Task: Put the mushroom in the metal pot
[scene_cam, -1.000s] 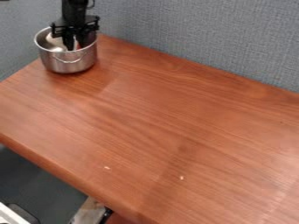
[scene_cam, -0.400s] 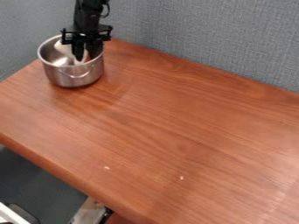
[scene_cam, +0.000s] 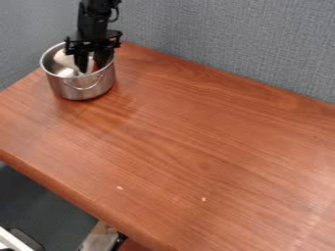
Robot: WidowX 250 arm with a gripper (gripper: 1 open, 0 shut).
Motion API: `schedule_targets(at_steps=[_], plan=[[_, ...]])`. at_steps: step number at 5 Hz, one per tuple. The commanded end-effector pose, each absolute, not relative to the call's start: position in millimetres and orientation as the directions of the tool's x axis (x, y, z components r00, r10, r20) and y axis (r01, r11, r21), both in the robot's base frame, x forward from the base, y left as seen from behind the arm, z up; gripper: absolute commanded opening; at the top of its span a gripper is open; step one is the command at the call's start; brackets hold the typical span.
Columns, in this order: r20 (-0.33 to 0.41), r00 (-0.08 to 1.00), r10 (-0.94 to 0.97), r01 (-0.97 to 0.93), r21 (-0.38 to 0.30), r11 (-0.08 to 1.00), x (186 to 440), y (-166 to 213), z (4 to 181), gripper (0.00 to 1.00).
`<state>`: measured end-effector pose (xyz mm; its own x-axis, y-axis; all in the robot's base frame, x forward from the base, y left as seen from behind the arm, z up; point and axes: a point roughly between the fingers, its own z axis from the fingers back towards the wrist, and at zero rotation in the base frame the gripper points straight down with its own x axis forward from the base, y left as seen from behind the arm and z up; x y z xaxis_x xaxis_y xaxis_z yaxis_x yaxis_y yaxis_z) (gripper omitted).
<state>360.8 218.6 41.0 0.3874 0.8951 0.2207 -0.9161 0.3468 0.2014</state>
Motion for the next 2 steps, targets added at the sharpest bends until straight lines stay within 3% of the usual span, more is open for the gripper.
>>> schedule_targets(at_steps=[1,2], plan=[[0.267,0.417,0.869,-0.907,0.178,0.38,351.8,225.4,62.2,1.0],[0.331,0.417,0.846,-0.908,0.192,0.373,354.5,220.1,58.2,1.0]])
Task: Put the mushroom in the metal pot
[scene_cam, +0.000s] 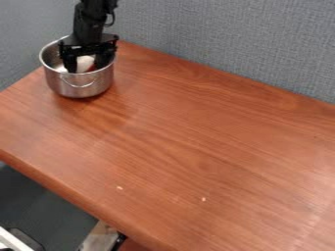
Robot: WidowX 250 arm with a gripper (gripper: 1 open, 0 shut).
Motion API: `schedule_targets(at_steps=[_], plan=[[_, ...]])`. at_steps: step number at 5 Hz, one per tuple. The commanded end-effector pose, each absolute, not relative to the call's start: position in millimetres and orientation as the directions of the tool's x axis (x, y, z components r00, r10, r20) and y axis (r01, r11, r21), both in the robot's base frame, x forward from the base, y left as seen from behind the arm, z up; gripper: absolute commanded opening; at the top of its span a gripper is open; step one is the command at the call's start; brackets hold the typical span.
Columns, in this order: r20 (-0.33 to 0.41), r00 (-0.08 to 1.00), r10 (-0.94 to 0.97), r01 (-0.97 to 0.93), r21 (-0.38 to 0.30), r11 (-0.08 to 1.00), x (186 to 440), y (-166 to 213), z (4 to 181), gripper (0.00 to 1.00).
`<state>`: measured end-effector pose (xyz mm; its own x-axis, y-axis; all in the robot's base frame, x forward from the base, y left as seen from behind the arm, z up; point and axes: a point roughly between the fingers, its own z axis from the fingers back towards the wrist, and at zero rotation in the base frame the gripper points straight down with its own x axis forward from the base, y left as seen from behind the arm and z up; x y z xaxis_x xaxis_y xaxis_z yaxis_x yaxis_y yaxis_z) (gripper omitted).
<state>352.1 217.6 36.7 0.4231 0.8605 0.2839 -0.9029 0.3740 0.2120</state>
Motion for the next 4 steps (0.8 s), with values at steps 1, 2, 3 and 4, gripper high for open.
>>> schedule_targets(at_steps=[1,2,3,4], plan=[[0.395,0.42,0.817,-0.907,0.206,0.367,357.6,214.3,51.4,0.0],[0.4,0.398,0.825,-0.917,0.189,0.351,371.6,214.9,35.0,0.0],[0.403,0.376,0.834,-0.926,0.176,0.333,384.7,215.1,20.1,1.0],[0.438,0.392,0.809,-0.92,0.157,0.36,389.0,219.9,13.1,0.0]])
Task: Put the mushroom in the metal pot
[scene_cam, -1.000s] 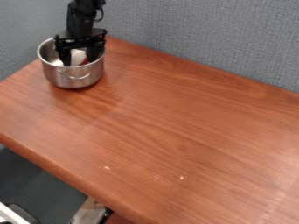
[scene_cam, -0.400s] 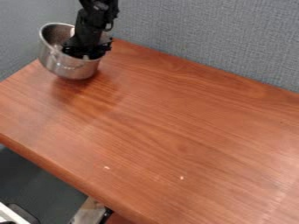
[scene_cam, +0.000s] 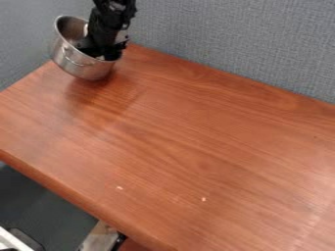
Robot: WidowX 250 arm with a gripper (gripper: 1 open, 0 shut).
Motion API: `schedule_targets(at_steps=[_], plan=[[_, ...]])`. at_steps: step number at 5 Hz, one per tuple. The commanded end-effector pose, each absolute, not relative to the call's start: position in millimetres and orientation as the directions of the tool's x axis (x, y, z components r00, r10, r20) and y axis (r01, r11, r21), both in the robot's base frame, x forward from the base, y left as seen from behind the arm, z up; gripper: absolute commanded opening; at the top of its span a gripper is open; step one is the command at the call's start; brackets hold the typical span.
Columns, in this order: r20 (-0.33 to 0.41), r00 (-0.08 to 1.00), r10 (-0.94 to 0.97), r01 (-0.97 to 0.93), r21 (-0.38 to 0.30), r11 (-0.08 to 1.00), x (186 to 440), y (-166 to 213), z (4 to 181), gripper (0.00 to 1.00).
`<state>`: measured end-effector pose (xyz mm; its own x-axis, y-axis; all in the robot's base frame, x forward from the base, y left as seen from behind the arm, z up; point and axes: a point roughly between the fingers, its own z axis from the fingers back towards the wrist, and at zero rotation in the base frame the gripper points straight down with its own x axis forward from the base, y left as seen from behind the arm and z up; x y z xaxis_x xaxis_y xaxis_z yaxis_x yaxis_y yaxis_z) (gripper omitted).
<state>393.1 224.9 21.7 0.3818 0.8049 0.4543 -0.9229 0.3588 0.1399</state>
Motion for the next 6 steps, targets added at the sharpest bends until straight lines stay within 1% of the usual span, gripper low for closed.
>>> schedule_targets(at_steps=[1,2,4,6], plan=[[0.474,0.406,0.781,-0.911,0.14,0.388,393.0,224.7,6.4,0.0],[0.509,0.419,0.752,-0.9,0.125,0.417,396.6,228.9,0.7,0.0],[0.494,0.482,0.723,-0.859,0.106,0.501,377.6,264.0,9.3,0.0],[0.446,0.535,0.717,-0.824,0.088,0.56,355.7,275.4,8.8,0.0]])
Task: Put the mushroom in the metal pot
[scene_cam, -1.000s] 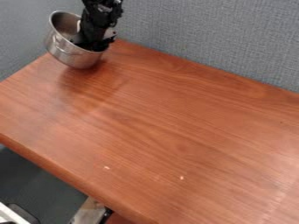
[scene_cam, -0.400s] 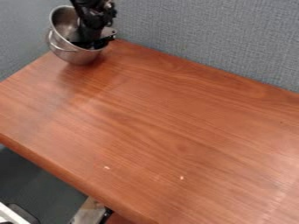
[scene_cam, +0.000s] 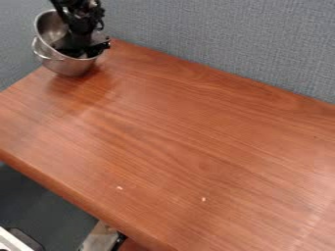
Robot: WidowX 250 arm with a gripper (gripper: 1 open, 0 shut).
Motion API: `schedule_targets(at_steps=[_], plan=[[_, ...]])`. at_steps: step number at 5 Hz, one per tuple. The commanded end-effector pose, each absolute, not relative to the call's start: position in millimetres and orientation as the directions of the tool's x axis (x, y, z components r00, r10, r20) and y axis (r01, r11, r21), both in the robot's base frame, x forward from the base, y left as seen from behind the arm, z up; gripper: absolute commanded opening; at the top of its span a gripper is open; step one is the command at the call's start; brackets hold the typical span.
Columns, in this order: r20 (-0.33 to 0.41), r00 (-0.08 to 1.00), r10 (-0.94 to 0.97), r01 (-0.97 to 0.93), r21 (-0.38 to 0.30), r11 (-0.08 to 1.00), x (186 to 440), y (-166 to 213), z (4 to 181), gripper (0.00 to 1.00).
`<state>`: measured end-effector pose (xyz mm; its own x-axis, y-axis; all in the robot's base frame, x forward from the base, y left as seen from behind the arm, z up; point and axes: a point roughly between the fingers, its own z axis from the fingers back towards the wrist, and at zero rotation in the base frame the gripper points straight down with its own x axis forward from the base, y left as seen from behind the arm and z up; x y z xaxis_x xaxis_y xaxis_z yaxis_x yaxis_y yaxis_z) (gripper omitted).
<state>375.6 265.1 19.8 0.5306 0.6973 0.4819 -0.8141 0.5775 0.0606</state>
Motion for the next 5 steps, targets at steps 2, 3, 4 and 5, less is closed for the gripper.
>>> schedule_targets(at_steps=[2,3,4,5], plan=[[0.384,0.506,0.772,-0.837,0.005,0.547,345.0,258.8,23.7,0.0],[0.347,0.492,0.798,-0.844,-0.036,0.536,340.0,250.2,33.5,0.0],[0.327,0.415,0.849,-0.897,-0.01,0.443,346.0,234.9,36.4,0.0],[0.306,0.335,0.891,-0.937,0.013,0.348,354.4,220.4,38.0,0.0]])
